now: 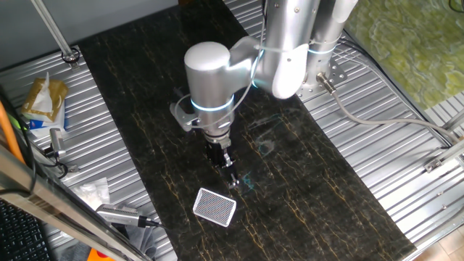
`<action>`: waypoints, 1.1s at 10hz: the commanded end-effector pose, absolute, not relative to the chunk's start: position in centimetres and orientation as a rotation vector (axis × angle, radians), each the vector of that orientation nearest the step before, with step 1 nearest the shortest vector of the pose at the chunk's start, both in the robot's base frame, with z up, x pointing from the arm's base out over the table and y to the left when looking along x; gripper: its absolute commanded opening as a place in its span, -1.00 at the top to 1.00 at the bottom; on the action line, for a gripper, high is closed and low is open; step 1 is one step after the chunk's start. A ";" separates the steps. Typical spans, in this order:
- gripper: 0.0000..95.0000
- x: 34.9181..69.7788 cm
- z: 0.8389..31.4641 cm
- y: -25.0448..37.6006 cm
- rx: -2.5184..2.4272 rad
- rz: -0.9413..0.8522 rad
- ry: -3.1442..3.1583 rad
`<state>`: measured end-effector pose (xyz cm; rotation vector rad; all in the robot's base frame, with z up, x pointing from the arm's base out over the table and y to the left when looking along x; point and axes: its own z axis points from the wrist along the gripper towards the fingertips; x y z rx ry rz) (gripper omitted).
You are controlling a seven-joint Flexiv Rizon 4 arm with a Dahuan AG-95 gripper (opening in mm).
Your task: Push the soccer ball into the goal
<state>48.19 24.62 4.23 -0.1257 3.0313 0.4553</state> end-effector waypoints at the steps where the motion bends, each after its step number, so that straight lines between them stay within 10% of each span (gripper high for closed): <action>1: -0.60 49.1 4.2 25.5 -0.123 0.438 3.036; 11: -0.60 48.7 6.0 24.5 0.073 0.232 3.131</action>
